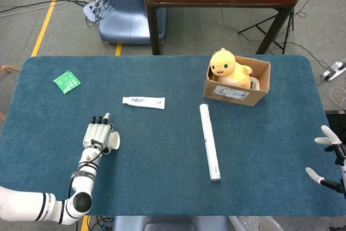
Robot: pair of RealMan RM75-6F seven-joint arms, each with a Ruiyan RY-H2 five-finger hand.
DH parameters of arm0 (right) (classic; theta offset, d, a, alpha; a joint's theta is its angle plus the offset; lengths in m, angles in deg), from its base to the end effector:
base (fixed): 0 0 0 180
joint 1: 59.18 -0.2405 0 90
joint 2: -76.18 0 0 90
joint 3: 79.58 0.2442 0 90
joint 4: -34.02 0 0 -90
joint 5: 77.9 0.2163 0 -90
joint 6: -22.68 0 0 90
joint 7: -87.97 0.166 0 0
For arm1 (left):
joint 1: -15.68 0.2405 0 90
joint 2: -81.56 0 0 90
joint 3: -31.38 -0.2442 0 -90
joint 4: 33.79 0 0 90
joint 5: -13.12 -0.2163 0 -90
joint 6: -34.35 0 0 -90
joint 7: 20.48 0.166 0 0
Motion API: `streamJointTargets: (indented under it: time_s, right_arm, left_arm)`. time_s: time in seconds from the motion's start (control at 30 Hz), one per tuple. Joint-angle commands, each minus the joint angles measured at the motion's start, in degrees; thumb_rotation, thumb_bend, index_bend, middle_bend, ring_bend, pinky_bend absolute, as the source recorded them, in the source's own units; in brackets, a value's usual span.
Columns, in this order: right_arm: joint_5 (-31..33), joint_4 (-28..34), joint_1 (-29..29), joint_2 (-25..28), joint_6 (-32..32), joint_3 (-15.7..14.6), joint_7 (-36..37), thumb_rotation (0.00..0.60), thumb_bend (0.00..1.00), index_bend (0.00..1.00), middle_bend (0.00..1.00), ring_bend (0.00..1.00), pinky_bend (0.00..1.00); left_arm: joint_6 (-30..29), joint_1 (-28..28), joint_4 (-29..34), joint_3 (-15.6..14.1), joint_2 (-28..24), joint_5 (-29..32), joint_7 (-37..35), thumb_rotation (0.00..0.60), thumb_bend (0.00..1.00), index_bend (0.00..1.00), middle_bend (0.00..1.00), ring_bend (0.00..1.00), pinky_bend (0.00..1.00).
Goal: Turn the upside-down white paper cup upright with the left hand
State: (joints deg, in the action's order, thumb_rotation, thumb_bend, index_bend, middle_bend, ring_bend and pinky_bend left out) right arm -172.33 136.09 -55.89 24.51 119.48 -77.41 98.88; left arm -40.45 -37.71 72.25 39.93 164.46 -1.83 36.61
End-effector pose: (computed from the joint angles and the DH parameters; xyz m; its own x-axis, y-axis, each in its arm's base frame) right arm -0.2726 -0.1560 0.2150 0.2587 0.1211 0.9583 -0.9620 -0.0577 0.2670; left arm -0.1432 0.3342 -0.0007 0.6171 0.4443 0.6495 0.7415 -0.0520 -0.6689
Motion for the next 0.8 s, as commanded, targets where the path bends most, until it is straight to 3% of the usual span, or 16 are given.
streamJointTargets:
  time_s: [0.03,0.4,0.8]
  right_arm:
    - [-0.03,0.06,0.00,0.02,0.00,-0.02,0.00,0.600,0.00,0.11,0.34,0.40,0.60]
    - [-0.03,-0.04,0.04,0.05,0.11,-0.01,0.15,0.600,0.00,0.11,0.34,0.40,0.60]
    - [-0.14,0.10,0.09,-0.03,0.21,-0.05,-0.15,0.600,0.00,0.11,0.34,0.40,0.60]
  left_arm:
    - [0.09,0.09,-0.08,-0.08,-0.03,-0.18,-0.17,0.600,0.21,0.35,0.00,0.00,0.00]
    - [1.01,1.37,0.13,0.29,-0.96,-2.07,-3.33,0.600,0.23,0.38,0.00,0.00,0.00]
    - [5.79,5.58,1.13,3.71,-4.58,-5.13,-16.44,0.600,0.22,0.37,0.00,0.00,0.00]
